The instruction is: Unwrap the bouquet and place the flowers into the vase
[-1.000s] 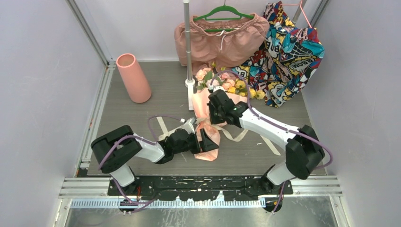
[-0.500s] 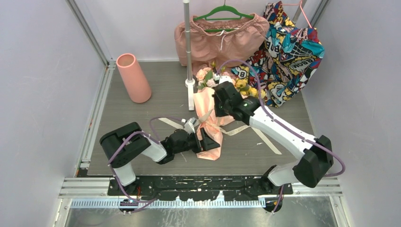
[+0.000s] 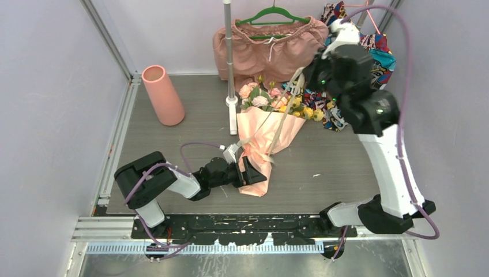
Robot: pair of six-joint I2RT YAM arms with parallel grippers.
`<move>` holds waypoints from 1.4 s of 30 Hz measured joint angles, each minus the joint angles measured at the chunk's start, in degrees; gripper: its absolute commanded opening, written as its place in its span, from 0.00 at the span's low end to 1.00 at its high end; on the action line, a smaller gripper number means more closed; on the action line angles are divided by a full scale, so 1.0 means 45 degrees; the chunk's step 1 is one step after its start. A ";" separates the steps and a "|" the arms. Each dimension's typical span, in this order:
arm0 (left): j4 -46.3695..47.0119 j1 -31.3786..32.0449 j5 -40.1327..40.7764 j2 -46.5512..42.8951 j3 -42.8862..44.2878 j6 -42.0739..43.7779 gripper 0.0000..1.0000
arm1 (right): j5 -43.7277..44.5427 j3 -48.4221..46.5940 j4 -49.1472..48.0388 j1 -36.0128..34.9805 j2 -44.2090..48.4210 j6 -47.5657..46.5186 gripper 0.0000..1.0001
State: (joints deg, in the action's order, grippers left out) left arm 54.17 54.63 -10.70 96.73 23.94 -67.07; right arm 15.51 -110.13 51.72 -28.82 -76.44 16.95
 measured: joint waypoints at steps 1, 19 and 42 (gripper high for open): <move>-0.0117 0.0000 0.0000 -0.0073 -0.0005 0.0005 0.93 | 0.0097 -0.0845 0.0306 0.0165 -0.0049 -0.0112 0.00; -0.0772 0.0000 -0.0019 -0.0389 -0.0044 0.0058 0.93 | 0.3881 -0.6188 0.2686 0.0384 0.1530 -0.2458 0.00; -0.2361 -0.0005 -0.0345 -0.2166 -0.0015 0.0379 0.93 | -0.0908 1.5052 -0.3215 0.0427 0.4736 0.2171 0.01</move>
State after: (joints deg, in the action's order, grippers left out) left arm 43.55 54.61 -12.25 86.98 23.88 -65.36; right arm 11.42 -42.39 37.26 -26.89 -55.13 26.72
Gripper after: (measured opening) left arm 0.927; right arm 0.029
